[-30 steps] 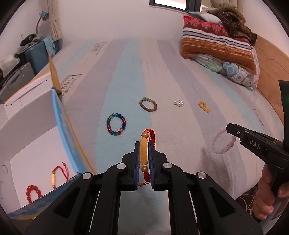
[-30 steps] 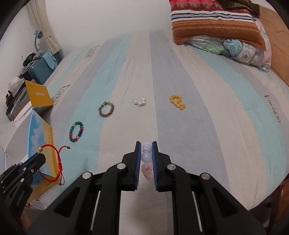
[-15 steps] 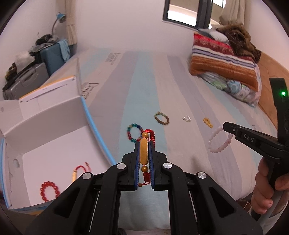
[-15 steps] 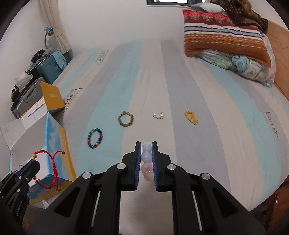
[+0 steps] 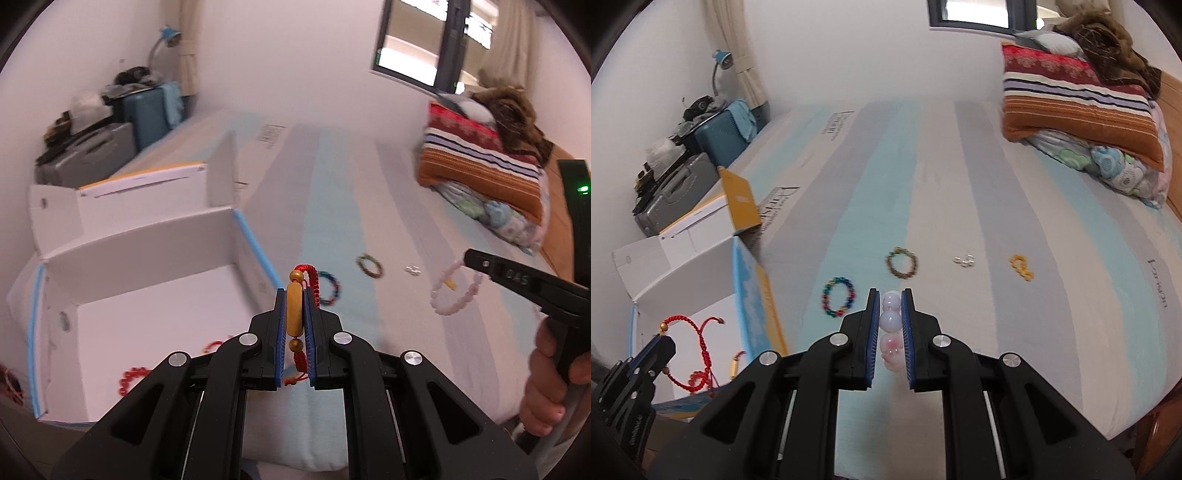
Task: Organize jewelry
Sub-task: 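Carry both bracelets into the white box and open both tools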
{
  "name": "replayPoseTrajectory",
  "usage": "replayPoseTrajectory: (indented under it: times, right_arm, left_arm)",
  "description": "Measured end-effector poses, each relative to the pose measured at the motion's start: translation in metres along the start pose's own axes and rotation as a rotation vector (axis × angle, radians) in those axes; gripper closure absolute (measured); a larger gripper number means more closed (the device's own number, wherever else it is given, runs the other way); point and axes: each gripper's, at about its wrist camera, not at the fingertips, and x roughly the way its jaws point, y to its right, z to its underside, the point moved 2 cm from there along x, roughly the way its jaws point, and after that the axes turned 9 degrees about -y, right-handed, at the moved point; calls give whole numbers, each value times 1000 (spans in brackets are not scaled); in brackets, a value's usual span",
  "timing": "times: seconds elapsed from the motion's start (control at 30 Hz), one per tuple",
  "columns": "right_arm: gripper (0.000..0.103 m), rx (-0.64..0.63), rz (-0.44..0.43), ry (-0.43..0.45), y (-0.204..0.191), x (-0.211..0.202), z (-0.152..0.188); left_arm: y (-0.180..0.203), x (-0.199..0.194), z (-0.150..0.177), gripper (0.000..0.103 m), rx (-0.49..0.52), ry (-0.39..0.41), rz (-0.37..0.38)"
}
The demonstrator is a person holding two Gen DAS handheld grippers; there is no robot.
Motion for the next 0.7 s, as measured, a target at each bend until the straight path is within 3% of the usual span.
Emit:
replayPoseTrajectory:
  times: [0.43,0.7]
  right_arm:
    - [92,-121,-78,6,-92,8,-13]
    - [92,-201,-127,4,-141,13,-10]
  left_arm:
    - [-73,-9,1,95,-134,12,-152]
    - [-108,-11,5,95,-204,6,-209]
